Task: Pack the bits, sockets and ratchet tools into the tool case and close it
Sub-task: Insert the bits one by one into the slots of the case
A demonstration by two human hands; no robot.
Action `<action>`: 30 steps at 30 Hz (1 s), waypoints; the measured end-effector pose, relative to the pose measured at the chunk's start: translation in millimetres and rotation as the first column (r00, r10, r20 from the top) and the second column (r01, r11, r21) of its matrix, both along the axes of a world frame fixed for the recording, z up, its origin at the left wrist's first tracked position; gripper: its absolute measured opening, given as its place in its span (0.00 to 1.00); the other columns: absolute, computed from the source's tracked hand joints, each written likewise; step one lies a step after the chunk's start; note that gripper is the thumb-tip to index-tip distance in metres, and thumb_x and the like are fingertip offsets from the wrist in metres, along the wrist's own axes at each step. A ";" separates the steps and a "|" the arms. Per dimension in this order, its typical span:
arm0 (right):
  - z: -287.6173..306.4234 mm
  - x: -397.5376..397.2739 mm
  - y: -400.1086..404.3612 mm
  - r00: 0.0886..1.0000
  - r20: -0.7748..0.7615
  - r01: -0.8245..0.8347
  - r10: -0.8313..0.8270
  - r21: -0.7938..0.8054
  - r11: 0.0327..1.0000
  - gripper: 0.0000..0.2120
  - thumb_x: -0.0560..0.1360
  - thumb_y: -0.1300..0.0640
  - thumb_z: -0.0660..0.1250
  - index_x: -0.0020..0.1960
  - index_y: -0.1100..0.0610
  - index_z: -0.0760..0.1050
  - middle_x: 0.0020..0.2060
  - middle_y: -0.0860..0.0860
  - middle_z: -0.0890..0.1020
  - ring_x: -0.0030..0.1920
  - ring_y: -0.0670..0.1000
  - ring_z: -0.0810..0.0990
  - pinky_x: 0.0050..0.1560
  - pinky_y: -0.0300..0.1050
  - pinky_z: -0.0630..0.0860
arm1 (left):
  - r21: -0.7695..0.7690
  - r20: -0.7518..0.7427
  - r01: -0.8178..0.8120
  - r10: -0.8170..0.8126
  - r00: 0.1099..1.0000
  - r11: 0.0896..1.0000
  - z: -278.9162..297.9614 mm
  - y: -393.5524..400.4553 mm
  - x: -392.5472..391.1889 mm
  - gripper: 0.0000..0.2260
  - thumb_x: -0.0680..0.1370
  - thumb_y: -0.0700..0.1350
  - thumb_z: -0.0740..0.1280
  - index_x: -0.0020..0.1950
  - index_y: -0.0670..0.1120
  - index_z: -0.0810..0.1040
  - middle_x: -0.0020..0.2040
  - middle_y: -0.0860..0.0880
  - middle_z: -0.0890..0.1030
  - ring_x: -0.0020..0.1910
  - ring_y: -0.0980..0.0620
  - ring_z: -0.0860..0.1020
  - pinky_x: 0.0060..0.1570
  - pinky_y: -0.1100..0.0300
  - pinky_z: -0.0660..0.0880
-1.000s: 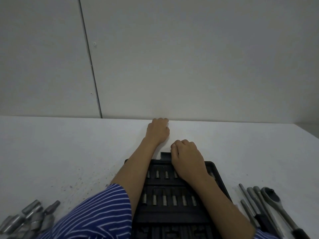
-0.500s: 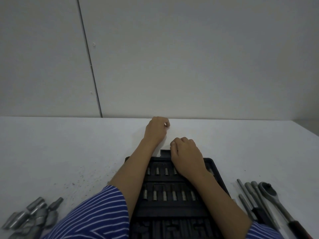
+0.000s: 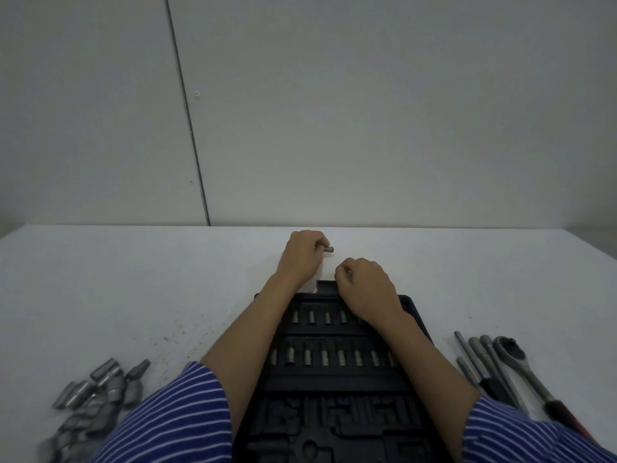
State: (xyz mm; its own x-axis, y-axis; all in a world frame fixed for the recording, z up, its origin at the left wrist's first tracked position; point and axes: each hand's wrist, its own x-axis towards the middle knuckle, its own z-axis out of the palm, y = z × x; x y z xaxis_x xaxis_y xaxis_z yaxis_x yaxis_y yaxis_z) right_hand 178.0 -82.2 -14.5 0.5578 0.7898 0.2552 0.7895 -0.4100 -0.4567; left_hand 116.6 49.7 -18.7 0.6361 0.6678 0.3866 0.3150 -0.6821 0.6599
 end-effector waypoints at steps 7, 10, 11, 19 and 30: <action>7.8 5.1 -4.9 0.988 -0.148 -0.025 0.041 0.103 0.994 0.15 0.77 0.57 0.61 0.63 0.58 0.73 0.57 0.53 0.79 0.56 0.52 0.77 0.56 0.46 0.73 | -0.007 0.057 0.070 -0.069 0.996 0.998 9.0 -22.7 -20.1 0.09 0.77 0.34 0.61 0.50 0.39 0.81 0.48 0.45 0.83 0.45 0.55 0.79 0.43 0.74 0.69; 12.4 6.1 -7.5 0.981 -0.181 -0.043 0.075 0.175 0.984 0.15 0.77 0.58 0.63 0.63 0.58 0.73 0.54 0.53 0.81 0.55 0.51 0.78 0.53 0.39 0.70 | -0.022 0.076 0.094 -0.092 0.993 0.995 13.4 -32.4 -24.5 0.08 0.77 0.36 0.62 0.50 0.41 0.81 0.47 0.46 0.83 0.45 0.51 0.79 0.46 0.66 0.71; 14.9 6.0 -9.7 0.979 -0.186 -0.051 0.089 0.199 0.979 0.14 0.76 0.58 0.64 0.62 0.58 0.73 0.53 0.53 0.81 0.55 0.51 0.78 0.52 0.36 0.69 | -0.021 0.078 0.100 -0.098 0.992 0.995 15.3 -36.7 -26.2 0.08 0.77 0.36 0.63 0.50 0.41 0.81 0.46 0.46 0.83 0.45 0.51 0.79 0.45 0.66 0.71; 33.2 1.6 -34.6 0.953 -0.257 -0.077 0.158 0.298 0.951 0.08 0.74 0.59 0.69 0.53 0.59 0.79 0.44 0.52 0.83 0.38 0.41 0.79 0.35 0.22 0.70 | -0.085 0.123 0.106 -0.095 0.988 0.991 24.3 -68.2 -37.0 0.05 0.76 0.37 0.63 0.49 0.41 0.78 0.45 0.46 0.81 0.42 0.53 0.77 0.40 0.72 0.70; 36.7 -1.9 -72.7 0.954 -0.256 -0.087 0.153 0.251 0.964 0.07 0.70 0.57 0.74 0.47 0.57 0.81 0.40 0.49 0.83 0.39 0.40 0.80 0.37 0.21 0.70 | -0.070 0.043 0.175 -0.172 0.984 0.982 30.0 -99.3 -53.3 0.02 0.75 0.39 0.65 0.45 0.44 0.78 0.41 0.50 0.80 0.41 0.54 0.77 0.41 0.69 0.72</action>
State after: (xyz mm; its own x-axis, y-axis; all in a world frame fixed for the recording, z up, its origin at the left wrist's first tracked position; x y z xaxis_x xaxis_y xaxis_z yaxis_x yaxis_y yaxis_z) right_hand 176.1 -154.8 22.1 0.5368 0.7910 0.2937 0.6586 -0.1753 -0.7318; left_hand 63.3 -49.5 11.2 0.7312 0.5758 0.3658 0.1709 -0.6738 0.7189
